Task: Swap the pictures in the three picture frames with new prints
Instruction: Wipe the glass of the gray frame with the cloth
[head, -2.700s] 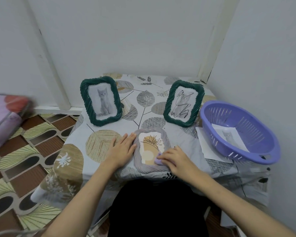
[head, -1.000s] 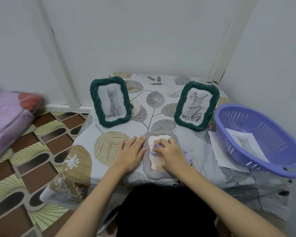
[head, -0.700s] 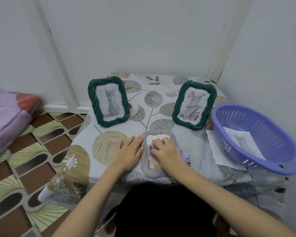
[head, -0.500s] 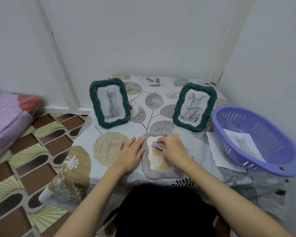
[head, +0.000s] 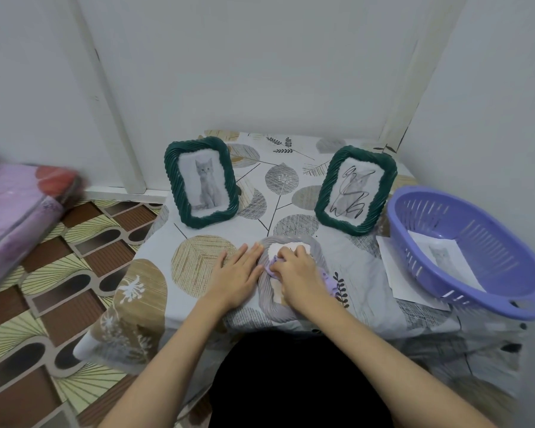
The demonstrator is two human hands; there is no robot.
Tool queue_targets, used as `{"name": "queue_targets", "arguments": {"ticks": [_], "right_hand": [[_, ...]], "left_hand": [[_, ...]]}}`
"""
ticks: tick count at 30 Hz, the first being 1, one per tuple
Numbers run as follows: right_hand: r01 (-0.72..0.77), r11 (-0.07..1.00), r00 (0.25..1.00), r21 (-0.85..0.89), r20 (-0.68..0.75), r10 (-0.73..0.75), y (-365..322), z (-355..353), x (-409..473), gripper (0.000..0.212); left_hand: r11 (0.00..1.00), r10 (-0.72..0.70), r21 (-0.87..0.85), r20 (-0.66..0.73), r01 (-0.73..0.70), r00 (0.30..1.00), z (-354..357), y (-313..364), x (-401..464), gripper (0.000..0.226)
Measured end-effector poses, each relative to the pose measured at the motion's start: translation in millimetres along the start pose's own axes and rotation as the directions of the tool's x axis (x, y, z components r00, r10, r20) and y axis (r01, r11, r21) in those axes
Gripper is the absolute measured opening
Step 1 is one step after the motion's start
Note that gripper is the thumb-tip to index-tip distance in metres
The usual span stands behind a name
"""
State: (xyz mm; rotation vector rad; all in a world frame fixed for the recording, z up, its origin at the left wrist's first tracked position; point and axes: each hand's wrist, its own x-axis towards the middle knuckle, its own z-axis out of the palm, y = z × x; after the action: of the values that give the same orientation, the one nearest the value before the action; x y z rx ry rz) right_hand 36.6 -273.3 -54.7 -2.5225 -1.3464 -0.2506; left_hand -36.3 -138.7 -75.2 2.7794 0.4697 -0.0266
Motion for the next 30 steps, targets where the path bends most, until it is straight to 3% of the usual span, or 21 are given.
{"name": "queue_targets", "arguments": {"ticks": [2,4,6,8,10,12,16,19,24,28,30], "right_hand": [[0.018,0.993,1.000,-0.120,0.009,-0.017,-3,-3,1,0.024],[0.050,0.986,0.998,-0.157,-0.028,-0.055,-4,-8,2,0.023],[0.095,0.990,0.994,-0.106,-0.040,-0.100,2,-8,-1,0.010],[0.122,0.992,0.993,-0.019,-0.004,-0.122,12,-6,-8,0.014],[0.089,0.995,0.995,0.047,0.043,-0.091,18,-9,-10,0.006],[0.029,0.998,0.994,0.057,0.108,-0.035,17,-13,-5,0.014],[-0.032,0.998,0.998,0.048,0.058,0.029,6,-12,10,0.016],[0.015,0.999,1.000,-0.041,-0.002,-0.015,1,-5,10,0.007],[0.133,0.952,0.991,-0.276,0.010,-0.135,-4,-8,-5,0.020],[0.178,0.952,0.984,-0.248,0.029,-0.177,0,-8,-7,0.023],[0.184,0.967,0.982,-0.175,0.080,-0.172,4,-17,-9,0.013]], "left_hand": [[1.000,0.001,-0.004,0.003,-0.001,1.000,0,0,0,0.048],[1.000,0.000,-0.003,0.006,0.000,1.000,0,0,0,0.048],[1.000,-0.002,0.001,0.009,0.002,1.000,0,-1,0,0.048],[1.000,-0.003,0.001,0.008,0.003,1.000,0,0,0,0.049],[1.000,-0.002,0.001,0.009,0.002,1.000,0,-1,1,0.049],[1.000,0.000,-0.001,0.010,0.000,1.000,0,-1,1,0.049],[1.000,0.000,0.002,0.007,0.000,1.000,1,-1,1,0.049],[1.000,0.003,0.006,-0.001,-0.003,1.000,1,-1,1,0.049],[1.000,-0.004,0.006,-0.008,0.004,1.000,1,0,1,0.048],[1.000,0.000,-0.006,-0.008,0.000,1.000,0,0,1,0.048],[1.000,-0.002,-0.006,-0.001,0.002,1.000,-1,1,0,0.048]]}}
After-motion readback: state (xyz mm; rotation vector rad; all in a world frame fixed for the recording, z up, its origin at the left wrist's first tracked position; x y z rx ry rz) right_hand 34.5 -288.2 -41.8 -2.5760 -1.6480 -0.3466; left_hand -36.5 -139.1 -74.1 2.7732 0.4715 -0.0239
